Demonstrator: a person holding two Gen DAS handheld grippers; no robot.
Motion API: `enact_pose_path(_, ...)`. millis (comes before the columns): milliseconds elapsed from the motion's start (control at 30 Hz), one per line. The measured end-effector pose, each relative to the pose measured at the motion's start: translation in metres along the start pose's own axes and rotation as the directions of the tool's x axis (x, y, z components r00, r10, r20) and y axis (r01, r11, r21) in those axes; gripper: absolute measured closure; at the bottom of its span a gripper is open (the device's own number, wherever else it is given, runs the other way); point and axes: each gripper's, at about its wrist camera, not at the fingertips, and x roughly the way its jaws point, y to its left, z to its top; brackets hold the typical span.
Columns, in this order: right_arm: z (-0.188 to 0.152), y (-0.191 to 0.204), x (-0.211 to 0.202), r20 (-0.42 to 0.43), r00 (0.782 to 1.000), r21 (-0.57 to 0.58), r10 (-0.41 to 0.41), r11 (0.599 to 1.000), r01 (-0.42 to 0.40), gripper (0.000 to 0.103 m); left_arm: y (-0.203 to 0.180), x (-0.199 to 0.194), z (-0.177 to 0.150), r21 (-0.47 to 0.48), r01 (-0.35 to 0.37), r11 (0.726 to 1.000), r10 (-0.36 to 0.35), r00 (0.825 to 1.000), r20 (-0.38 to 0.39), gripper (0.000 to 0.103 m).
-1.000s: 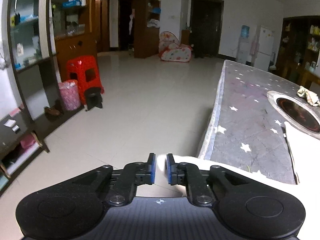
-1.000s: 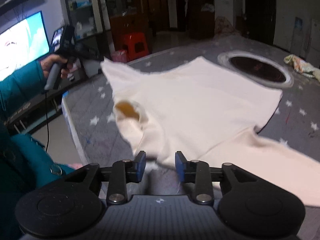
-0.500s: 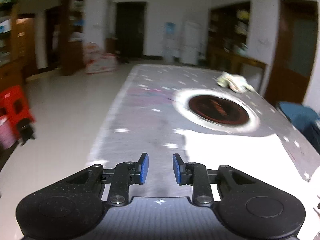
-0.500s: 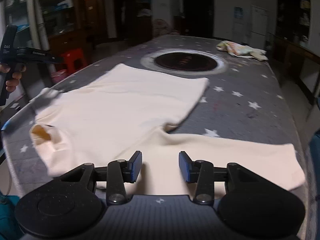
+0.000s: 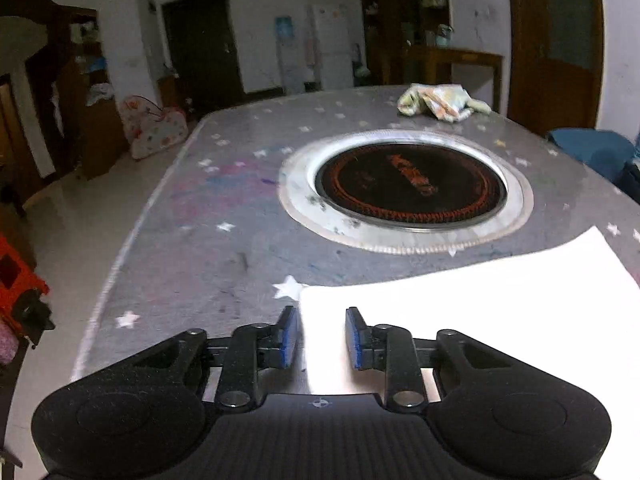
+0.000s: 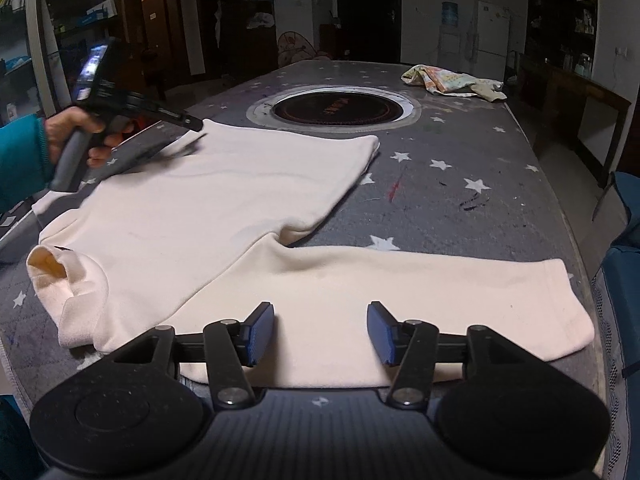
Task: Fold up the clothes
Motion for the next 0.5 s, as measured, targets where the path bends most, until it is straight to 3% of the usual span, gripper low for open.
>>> enact_pose_path(100,-0.001,0.000,0.000,0.000,1.000,-0.004,0.000,1.000,0.000,0.049,-0.002,0.006,-0.004,0.046,-0.023,0.999,0.022,1.000,0.021,0.097)
enact_pose_path(200,-0.001,-0.001,0.001,0.000,1.000,-0.007,-0.001,1.000,0.001,0.048,0.003,0.011,-0.002,0.050,-0.059,0.997,0.057,0.998,0.033,0.099)
enact_pose_path(333,-0.003,-0.001,0.002,0.003,1.000,-0.014,0.000,1.000,0.000,0.046,0.012,0.019,-0.002,0.055,-0.124,0.991,0.121,0.991,0.054,0.099)
enact_pose_path(500,-0.003,-0.001,0.001,0.005,1.000,-0.011,-0.003,1.000,0.003,0.046,0.026,0.019,0.002,-0.009,-0.079,0.997,0.079,0.996,0.034,0.090)
